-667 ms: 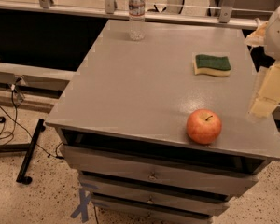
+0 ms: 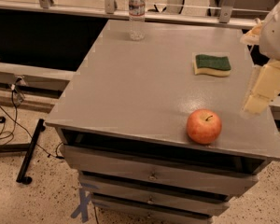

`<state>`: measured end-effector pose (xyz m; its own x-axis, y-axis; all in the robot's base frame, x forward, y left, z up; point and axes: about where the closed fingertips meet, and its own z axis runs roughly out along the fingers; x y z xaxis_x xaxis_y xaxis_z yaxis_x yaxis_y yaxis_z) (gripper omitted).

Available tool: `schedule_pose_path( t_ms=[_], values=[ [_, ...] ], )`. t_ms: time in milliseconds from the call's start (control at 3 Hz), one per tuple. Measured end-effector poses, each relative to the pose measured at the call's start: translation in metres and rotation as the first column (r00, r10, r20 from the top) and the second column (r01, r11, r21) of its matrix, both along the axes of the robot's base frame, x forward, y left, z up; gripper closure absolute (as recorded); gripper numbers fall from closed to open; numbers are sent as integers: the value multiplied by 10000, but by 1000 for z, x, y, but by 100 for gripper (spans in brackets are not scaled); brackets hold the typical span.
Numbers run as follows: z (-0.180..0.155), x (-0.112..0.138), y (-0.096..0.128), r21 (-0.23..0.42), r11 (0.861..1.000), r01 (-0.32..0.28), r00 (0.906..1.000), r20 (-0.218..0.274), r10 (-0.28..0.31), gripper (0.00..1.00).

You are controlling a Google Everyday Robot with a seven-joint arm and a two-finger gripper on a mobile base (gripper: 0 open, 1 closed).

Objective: Move water bottle near sponge

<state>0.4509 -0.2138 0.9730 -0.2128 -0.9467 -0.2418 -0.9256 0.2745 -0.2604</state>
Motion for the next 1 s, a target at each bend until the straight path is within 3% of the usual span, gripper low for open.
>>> schedule_pose_path(
  t_ms=[333, 667, 1000],
  values=[
    [-9, 42, 3, 962, 9954, 40, 9983, 573, -96, 0],
    [-8, 106, 10, 2387, 9710, 167, 9881, 1444, -525, 0],
    [-5, 170, 28, 3726, 9279, 95, 9716, 2158, -966, 0]
  ],
)
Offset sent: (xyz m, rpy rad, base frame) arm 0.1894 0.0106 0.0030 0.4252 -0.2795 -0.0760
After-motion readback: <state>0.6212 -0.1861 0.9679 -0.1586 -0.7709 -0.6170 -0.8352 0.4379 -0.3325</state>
